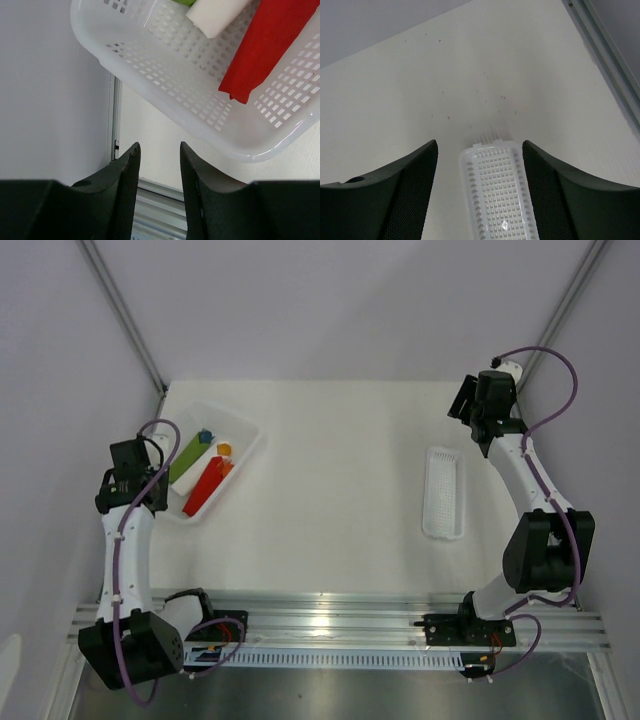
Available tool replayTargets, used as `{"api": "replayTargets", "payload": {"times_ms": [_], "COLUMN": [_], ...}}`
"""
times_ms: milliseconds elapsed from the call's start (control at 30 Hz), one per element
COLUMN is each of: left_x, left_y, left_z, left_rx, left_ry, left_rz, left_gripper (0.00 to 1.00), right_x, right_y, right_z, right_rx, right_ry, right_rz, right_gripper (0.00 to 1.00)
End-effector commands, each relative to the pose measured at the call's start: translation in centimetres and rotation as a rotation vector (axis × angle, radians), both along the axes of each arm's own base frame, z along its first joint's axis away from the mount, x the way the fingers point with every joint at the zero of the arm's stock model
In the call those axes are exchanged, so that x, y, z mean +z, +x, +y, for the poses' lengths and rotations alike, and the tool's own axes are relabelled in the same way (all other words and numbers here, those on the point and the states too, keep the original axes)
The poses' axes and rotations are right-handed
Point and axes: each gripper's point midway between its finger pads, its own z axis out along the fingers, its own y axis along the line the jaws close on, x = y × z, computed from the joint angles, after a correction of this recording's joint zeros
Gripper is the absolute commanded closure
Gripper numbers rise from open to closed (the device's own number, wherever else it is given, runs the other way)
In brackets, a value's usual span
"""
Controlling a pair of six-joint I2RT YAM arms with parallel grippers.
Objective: Place the utensils on the paper napkin and roll it up
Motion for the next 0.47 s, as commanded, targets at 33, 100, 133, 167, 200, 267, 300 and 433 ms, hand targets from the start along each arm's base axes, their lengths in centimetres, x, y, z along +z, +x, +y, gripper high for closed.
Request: {"api": "replayTargets", "payload": {"times_ms": [33, 100, 133, 167, 200, 267, 300, 433], "left_x": [-0.09, -0.3, -0.4, -0.39, -0.34, -0.35, -0.29, -0.35], "left_y": [-0.77, -1.07, -1.19, -1.23, -1.3, -1.48, -1.49, -1.63], "left_z": [0.28, 0.3, 0.34, 0.33, 0.35, 0.37, 0.35, 0.33], "left_rx": [0.049, 0.055, 0.059, 0.058, 0.059, 0.063, 0.062, 0.06], "left_ry": [-0.003, -0.005, -0.007, -0.005, -0.005, -0.005, -0.007, -0.006], "left_rz": [-0.034, -0.032, -0.03, -0.031, -0.032, -0.032, -0.034, -0.033], "left_gripper": [0.59, 0.59, 0.59, 0.59, 0.59, 0.59, 0.59, 0.58], "right_x": [2.59, 2.54, 2.5, 2.68, 2.43, 2.57, 2.36, 2.67], "right_y": [-0.73, -0.84, -0.9, -0.9, -1.0, -1.0, -1.07, -1.11], "right_z": [-0.71, -0.65, -0.68, -0.71, -0.74, -0.71, -0.79, -0.73], "right_rx": [-0.079, -0.077, -0.079, -0.079, -0.081, -0.079, -0.084, -0.077], "right_ry": [0.031, 0.036, 0.037, 0.034, 0.034, 0.03, 0.033, 0.028], "right_rz": [-0.076, -0.084, -0.086, -0.094, -0.09, -0.098, -0.097, -0.119], "right_gripper": [0.28, 0.28, 0.28, 0.28, 0.28, 0.28, 0.29, 0.3]}}
